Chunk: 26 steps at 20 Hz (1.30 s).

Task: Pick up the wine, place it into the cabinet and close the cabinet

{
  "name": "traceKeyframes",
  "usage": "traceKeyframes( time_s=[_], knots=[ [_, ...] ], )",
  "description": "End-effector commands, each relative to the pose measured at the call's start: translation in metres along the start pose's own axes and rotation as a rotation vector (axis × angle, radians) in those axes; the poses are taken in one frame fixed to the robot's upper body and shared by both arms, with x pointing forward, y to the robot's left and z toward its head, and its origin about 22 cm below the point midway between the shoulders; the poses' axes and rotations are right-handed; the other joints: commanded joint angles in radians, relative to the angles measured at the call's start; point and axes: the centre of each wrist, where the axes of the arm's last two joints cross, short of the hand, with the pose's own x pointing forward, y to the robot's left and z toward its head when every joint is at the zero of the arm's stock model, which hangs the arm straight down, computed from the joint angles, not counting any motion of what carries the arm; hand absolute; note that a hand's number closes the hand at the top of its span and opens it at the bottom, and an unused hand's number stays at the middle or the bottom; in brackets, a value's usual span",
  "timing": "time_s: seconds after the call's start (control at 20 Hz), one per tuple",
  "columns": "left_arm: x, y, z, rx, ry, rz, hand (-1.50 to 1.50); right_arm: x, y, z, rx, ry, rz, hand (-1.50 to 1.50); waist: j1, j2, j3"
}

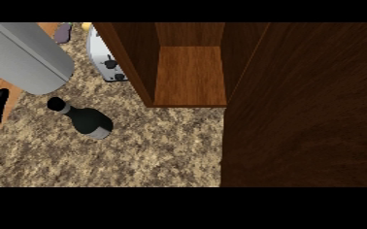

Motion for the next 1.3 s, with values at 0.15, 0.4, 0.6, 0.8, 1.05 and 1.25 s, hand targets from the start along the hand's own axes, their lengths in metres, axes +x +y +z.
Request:
traceKeyframes(
  time_s=[0.15, 0.4, 0.6, 0.8, 1.05, 1.25],
  knots=[
    [-0.003, 0.045, -0.02, 0.046, 0.054, 0.011, -1.5, 0.034, 0.009, 0.024, 0.021, -0.057, -0.013, -1.5, -0.002, -0.001, 0.0],
    [-0.041, 0.044, -0.032, 0.035, 0.097, 0.029, -1.5, 0.032, 0.01, 0.022, 0.026, -0.07, -0.017, -1.5, -0.005, 0.001, 0.0],
    [-0.068, 0.07, -0.015, 0.03, 0.148, 0.013, -1.5, 0.038, 0.001, 0.027, 0.032, -0.06, -0.003, -1.5, -0.008, 0.0, 0.0],
    [-0.088, 0.075, -0.018, 0.012, 0.169, 0.018, -1.5, 0.032, 0.007, 0.012, 0.04, -0.048, -0.012, -1.5, -0.002, 0.001, 0.0],
    [-0.114, 0.075, -0.018, 0.038, 0.167, 0.038, -1.5, 0.031, 0.005, 0.027, 0.011, -0.059, 0.001, -1.5, -0.008, 0.001, 0.0],
    [-0.133, 0.086, -0.019, 0.079, 0.144, -0.014, -1.5, 0.024, 0.008, 0.005, 0.037, -0.059, -0.002, -1.5, 0.0, 0.002, 0.0]
  ],
)
